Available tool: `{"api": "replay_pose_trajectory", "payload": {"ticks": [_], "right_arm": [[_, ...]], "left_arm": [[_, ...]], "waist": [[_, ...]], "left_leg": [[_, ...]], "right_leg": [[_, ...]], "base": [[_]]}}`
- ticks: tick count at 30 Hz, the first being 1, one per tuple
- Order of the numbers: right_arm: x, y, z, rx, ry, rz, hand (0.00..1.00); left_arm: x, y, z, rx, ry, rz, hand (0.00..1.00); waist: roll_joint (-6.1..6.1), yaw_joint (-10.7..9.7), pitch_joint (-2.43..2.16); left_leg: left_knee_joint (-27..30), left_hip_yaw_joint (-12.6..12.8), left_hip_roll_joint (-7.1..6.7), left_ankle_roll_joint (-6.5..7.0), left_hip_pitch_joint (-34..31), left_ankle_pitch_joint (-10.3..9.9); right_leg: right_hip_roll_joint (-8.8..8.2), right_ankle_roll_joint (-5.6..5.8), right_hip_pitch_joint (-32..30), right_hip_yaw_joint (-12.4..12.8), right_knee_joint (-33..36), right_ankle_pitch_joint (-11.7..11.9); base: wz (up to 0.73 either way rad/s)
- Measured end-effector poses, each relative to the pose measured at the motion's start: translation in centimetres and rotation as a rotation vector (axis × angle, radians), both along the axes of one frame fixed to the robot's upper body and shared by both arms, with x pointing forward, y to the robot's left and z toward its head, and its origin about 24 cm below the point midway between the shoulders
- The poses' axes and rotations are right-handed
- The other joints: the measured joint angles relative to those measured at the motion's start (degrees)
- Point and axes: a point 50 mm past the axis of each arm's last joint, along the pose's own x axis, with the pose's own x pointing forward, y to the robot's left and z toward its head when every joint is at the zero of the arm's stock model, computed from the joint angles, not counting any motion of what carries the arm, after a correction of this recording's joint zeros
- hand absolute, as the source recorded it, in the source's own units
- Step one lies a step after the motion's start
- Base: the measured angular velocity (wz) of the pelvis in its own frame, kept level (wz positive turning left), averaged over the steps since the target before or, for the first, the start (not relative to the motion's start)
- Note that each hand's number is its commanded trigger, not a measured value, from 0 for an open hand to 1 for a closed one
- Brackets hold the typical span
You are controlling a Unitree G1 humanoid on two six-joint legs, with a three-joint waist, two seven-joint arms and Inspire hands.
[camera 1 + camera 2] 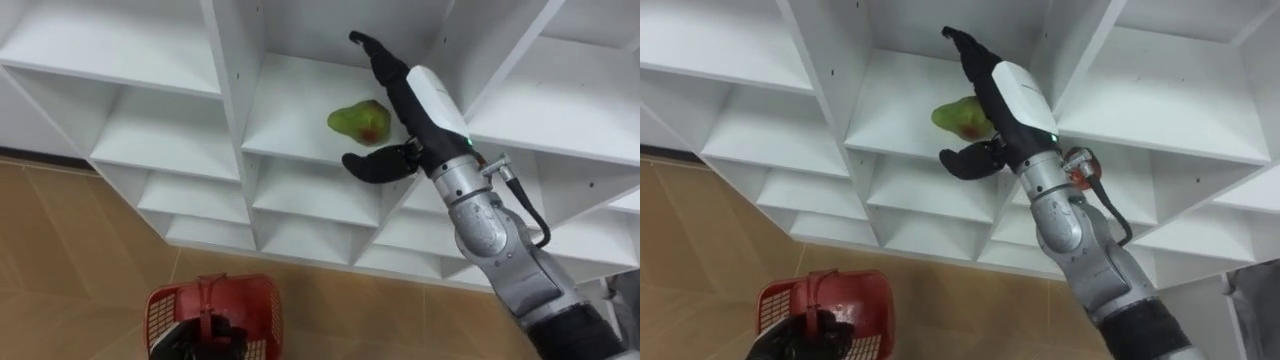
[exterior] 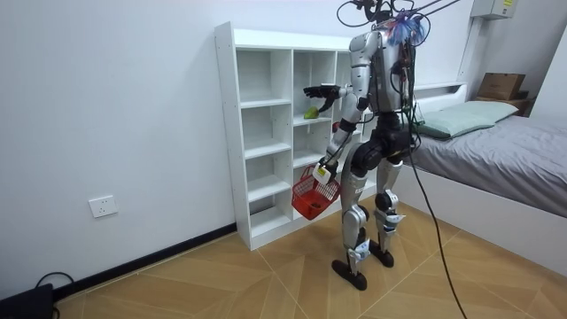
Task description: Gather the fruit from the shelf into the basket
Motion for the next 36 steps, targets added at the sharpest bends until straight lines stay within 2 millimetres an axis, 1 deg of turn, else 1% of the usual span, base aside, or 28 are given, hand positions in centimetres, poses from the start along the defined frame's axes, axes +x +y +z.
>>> {"api": "replay_pose_trajectory", "payload": {"ticks": [3, 12, 17, 23, 28, 31, 36], "right_arm": [[0.2, -0.3, 0.0, -0.003, -0.009, -0.022, 0.00], [1.2, -1.3, -0.4, -0.043, 0.008, -0.049, 0.00], [1.5, -1.4, -0.4, -0.050, 0.014, -0.055, 0.00], [1.7, -1.8, -1.1, -0.066, 0.053, -0.065, 0.00], [2.1, -2.7, -2.9, -0.107, 0.150, -0.085, 0.00], [2.2, -3.2, -3.5, -0.121, 0.186, -0.103, 0.00], [2.3, -3.3, -3.6, -0.125, 0.194, -0.113, 0.00]], "left_arm": [[0.0, 0.0, 0.0, 0.001, 0.000, -0.002, 1.00], [-0.1, 0.2, 0.0, 0.007, 0.003, -0.007, 1.00], [-0.3, 0.2, 0.0, 0.007, 0.007, -0.007, 1.00], [-0.3, 0.1, 0.0, 0.002, 0.009, -0.008, 1.00], [0.2, -0.1, 0.1, -0.006, 0.005, -0.016, 1.00], [0.3, 0.0, 0.1, -0.014, 0.006, -0.022, 1.00], [0.1, 0.3, 0.1, -0.022, 0.022, -0.003, 1.00]], "waist": [[-0.14, 0.0, 0.00], [-0.74, 0.3, -0.01], [-0.74, 0.2, -0.01], [-0.74, 0.4, -0.01], [-0.74, 2.3, -0.01], [-0.78, 3.0, 0.00], [-0.86, 3.1, 0.01]], "left_leg": [[0.2, -0.8, -0.22, 0.08, -0.4, 0.2], [0.2, -1.4, -0.61, 0.30, -0.8, 0.4], [0.1, -1.7, -0.68, 0.32, -1.0, 0.5], [0.0, -1.8, -0.77, 0.42, -1.1, 0.6], [0.0, -1.8, -0.85, 0.46, -1.1, 0.7], [0.0, -2.0, -0.88, 0.46, -1.2, 0.7], [0.1, -2.1, -0.95, 0.47, -1.4, 0.7]], "right_leg": [[-0.22, -0.01, 0.0, -0.7, 0.0, 0.0], [-0.62, 0.00, 0.1, -1.4, 0.0, 0.0], [-0.72, 0.01, 0.1, -1.8, 0.0, 0.0], [-0.87, 0.04, 0.1, -2.0, 0.0, 0.0], [-0.94, 0.04, 0.1, -2.1, 0.0, 0.0], [-0.94, 0.04, 0.1, -2.2, 0.0, 0.0], [-0.98, 0.05, 0.1, -2.2, 0.0, 0.0]], "base": [[0.13], [0.05], [0.04], [0.02], [0.00], [0.01], [0.01]]}}
